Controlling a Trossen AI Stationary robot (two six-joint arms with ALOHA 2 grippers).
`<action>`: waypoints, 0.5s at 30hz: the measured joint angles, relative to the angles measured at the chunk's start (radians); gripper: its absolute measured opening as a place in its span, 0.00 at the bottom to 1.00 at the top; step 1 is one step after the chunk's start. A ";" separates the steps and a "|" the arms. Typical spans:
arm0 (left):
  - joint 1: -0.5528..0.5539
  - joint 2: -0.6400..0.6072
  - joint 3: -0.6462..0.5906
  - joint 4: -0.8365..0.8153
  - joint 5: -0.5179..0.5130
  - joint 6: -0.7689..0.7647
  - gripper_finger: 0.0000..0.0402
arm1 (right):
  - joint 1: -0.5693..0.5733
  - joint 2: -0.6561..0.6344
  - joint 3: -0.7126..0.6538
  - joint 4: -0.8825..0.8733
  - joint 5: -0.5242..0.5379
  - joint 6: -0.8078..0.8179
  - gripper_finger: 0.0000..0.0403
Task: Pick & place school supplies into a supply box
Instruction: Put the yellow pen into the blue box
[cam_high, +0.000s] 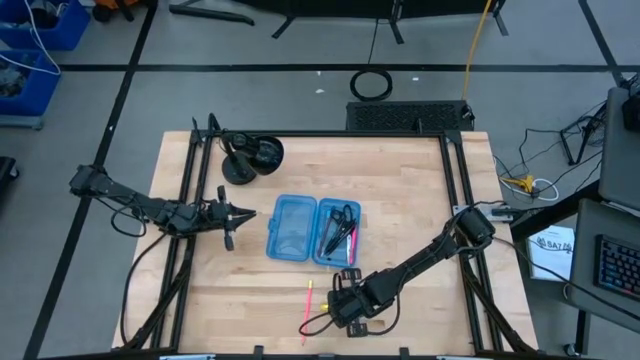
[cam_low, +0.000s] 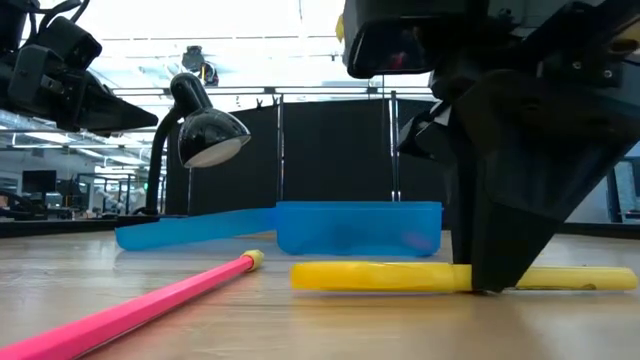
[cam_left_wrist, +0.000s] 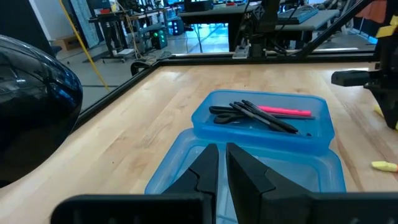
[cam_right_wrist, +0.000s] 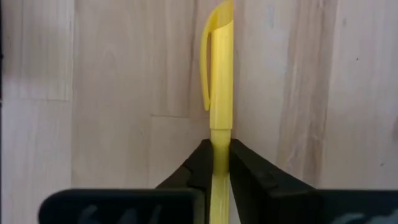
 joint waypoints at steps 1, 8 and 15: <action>0.000 0.000 0.000 0.000 0.000 0.000 0.09 | -0.004 -0.009 0.000 0.005 -0.001 0.008 0.07; 0.000 0.000 0.000 0.000 0.000 -0.002 0.09 | -0.003 -0.099 -0.008 -0.003 -0.020 0.071 0.04; 0.000 0.000 0.000 0.001 0.000 -0.005 0.09 | -0.009 -0.162 -0.005 -0.023 0.032 0.125 0.04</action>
